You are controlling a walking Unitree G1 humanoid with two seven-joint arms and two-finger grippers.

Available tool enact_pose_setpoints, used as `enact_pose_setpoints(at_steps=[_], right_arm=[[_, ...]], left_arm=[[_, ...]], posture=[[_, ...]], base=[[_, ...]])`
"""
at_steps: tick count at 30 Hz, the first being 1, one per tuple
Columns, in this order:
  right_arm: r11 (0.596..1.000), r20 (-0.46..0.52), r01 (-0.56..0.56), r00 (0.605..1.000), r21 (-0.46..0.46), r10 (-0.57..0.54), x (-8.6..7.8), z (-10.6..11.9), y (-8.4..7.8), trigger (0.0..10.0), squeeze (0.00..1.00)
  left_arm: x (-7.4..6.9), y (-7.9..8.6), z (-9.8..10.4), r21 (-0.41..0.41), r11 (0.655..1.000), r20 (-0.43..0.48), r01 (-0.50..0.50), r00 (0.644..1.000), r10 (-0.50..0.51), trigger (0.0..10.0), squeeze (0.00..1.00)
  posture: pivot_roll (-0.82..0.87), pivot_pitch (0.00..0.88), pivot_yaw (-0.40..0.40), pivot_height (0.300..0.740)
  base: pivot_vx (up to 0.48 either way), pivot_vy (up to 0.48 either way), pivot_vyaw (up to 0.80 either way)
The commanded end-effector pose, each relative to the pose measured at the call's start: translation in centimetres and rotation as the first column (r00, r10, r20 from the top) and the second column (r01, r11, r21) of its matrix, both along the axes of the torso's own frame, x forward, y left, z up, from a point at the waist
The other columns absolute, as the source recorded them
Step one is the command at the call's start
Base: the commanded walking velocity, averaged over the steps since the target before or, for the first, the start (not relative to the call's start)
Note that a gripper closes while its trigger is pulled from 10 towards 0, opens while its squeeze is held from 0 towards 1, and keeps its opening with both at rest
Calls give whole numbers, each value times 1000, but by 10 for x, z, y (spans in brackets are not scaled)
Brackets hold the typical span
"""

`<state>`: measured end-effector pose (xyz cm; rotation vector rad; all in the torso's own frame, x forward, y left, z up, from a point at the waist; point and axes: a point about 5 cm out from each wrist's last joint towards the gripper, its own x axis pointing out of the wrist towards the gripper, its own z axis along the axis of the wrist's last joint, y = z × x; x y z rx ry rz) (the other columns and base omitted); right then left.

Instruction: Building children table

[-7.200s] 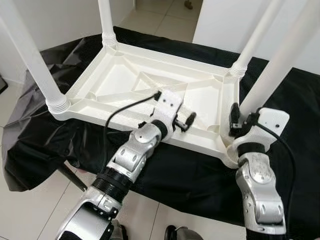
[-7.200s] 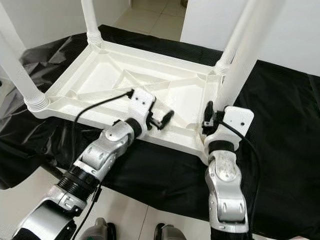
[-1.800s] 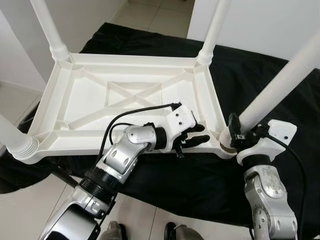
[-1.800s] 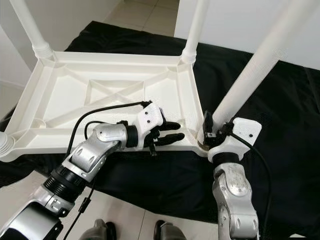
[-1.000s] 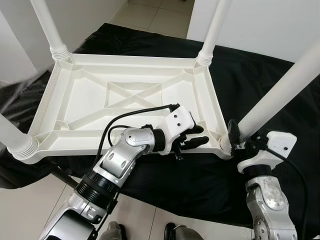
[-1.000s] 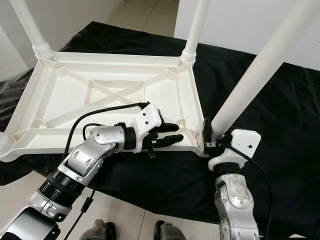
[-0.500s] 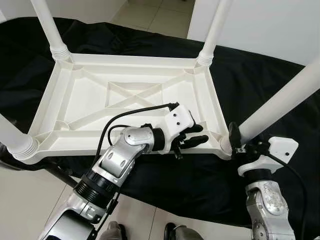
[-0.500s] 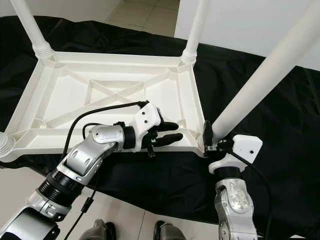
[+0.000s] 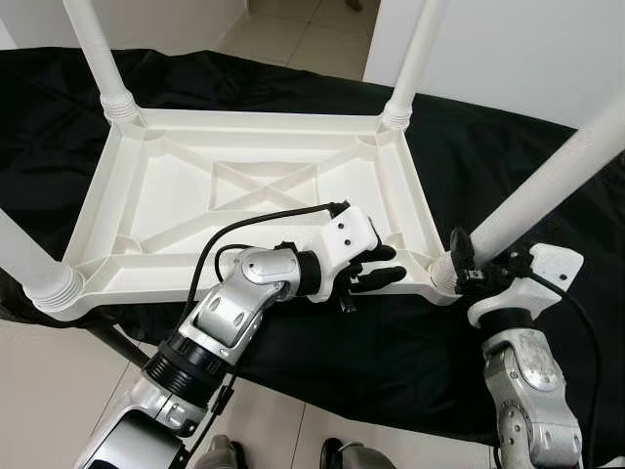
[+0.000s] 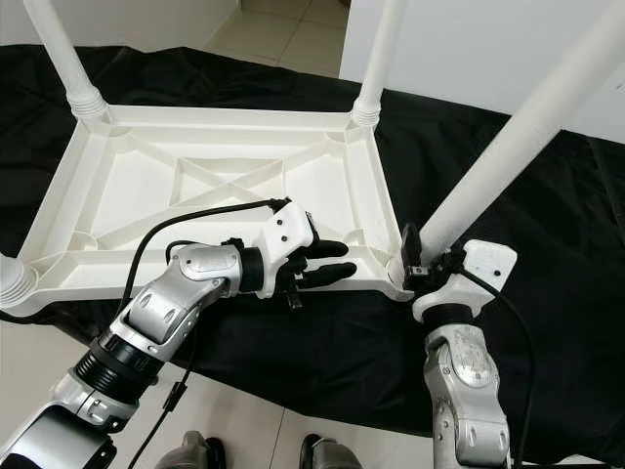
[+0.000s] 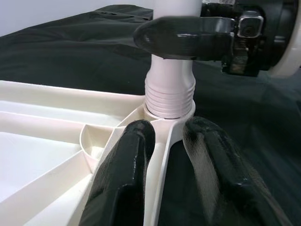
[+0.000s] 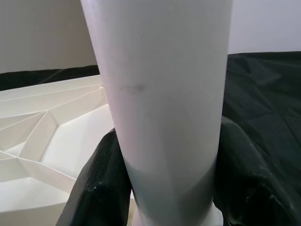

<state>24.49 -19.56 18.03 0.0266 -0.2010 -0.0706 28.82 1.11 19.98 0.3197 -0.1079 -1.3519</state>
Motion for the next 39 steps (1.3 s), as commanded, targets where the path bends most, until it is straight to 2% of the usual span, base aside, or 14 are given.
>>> enact_pose_setpoints(at_steps=[1,7,13,17,20,22,31,34,39], right_arm=[[999,-196,22,980,24,-17,1,-35,-5,10000,0],[1000,-193,-5,981,-9,3,7,-30,-6,10000,0],[1000,-225,-21,974,0,21,1,-39,-2,10000,0],[999,-157,-16,988,-40,9,-6,-38,-3,10000,0],[998,-157,-20,988,-56,11,-7,-39,-4,10000,0],[994,-124,-37,992,-104,24,-10,-37,-4,10000,0],[996,-140,-23,990,-89,10,-11,-39,-15,10000,0],[999,-192,-6,981,-52,-4,-8,-43,-19,10000,0],[1000,-220,12,975,-26,-17,-3,-43,-22,10000,0]], left_arm=[[-3,-2,4,-2,1000,12,19,1000,-19,10000,0],[-2,-1,6,-4,1000,17,14,1000,-14,10000,0],[-1,0,7,-6,1000,20,4,1000,-4,10000,0],[0,2,6,-3,1000,20,0,1000,0,10000,0],[0,2,7,-4,1000,20,-1,1000,1,10000,0],[0,2,7,-4,1000,20,-2,1000,2,10000,0],[2,1,8,-4,1000,26,2,1000,-2,10000,0],[2,1,9,-4,1000,27,1,1000,-1,10000,0],[2,1,9,-4,1000,29,1,1000,-1,10000,0]], posture=[[5,170,-29,740],[6,174,-31,740],[11,183,-31,740],[12,186,-29,740],[11,189,-26,740],[10,189,-27,740],[4,192,-23,740],[5,192,-21,740],[5,191,-21,740]], base=[[0,0,0],[0,0,0],[0,0,0],[0,0,0],[0,0,0],[0,0,0],[0,0,0],[0,0,0],[0,0,0]])
